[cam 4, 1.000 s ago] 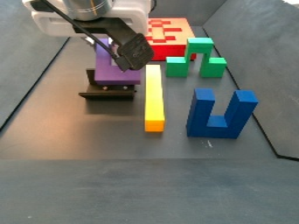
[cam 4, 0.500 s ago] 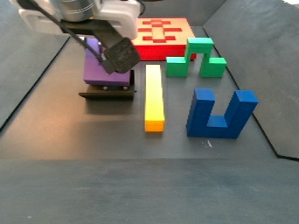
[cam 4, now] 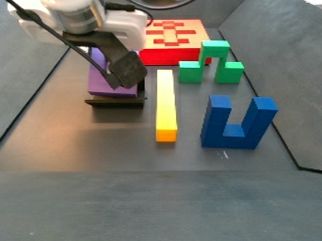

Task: Pick up the purple object. Move up. Place the purple object on the fixture. Regrasp the purple object. Move to above the board. Insert the purple object.
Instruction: Place the purple object on the fixture.

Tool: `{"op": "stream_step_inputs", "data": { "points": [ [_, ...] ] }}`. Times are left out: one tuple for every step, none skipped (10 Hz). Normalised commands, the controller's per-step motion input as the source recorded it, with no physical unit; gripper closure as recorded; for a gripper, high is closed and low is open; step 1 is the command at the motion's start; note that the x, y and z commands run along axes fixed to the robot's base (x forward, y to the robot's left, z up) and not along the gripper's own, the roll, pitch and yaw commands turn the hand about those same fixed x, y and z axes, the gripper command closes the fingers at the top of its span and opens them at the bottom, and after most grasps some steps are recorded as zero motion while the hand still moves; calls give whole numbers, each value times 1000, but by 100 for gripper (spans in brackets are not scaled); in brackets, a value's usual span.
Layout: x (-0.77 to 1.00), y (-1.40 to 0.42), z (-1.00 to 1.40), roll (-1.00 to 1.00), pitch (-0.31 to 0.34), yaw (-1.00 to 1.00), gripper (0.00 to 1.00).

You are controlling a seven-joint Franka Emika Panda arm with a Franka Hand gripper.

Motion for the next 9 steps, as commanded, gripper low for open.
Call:
{"op": "stream_step_inputs", "data": {
  "points": [
    [-109, 86, -134, 0, 0, -63, 100],
    [-34, 14, -134, 71, 0, -29, 100],
    [0, 0, -54, 60, 0, 0, 100],
    [0, 0, -140, 0, 0, 0, 100],
    [0, 0, -191, 46, 0, 0, 100],
    [0, 0, -266, 143, 0, 0, 100],
    [0, 0, -111, 63, 0, 0, 100],
    [0, 0, 0, 0, 0, 0, 100],
    [0, 0, 0, 0, 0, 0, 0]
  ]
}}
